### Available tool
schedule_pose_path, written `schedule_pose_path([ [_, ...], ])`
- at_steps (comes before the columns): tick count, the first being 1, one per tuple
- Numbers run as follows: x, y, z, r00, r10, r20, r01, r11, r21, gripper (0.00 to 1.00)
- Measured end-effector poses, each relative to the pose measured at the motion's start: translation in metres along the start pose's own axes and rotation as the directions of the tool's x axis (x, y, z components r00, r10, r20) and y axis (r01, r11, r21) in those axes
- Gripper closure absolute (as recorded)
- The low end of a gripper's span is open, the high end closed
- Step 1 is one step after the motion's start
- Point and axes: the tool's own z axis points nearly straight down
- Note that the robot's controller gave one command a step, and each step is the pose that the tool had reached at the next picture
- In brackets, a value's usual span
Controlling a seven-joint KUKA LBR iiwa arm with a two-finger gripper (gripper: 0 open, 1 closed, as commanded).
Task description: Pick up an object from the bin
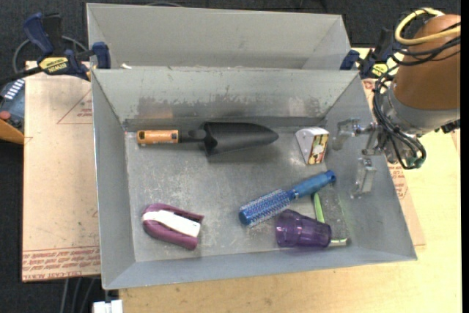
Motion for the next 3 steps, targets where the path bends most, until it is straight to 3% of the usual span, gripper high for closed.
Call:
schedule_pose_path([
  [1, -0.002, 0.001, -0.005, 1.0, -0.004, 0.008, 0.004, 1.0, 0.001, 0.0],
  [2, -0.015, 0.02, 0.074, 0.997, 0.071, 0.009, -0.071, 0.997, 0.0, 0.0],
  [3, -0.012, 0.038, 0.135, 0.975, 0.22, 0.003, -0.22, 0.975, -0.002, 0.0],
])
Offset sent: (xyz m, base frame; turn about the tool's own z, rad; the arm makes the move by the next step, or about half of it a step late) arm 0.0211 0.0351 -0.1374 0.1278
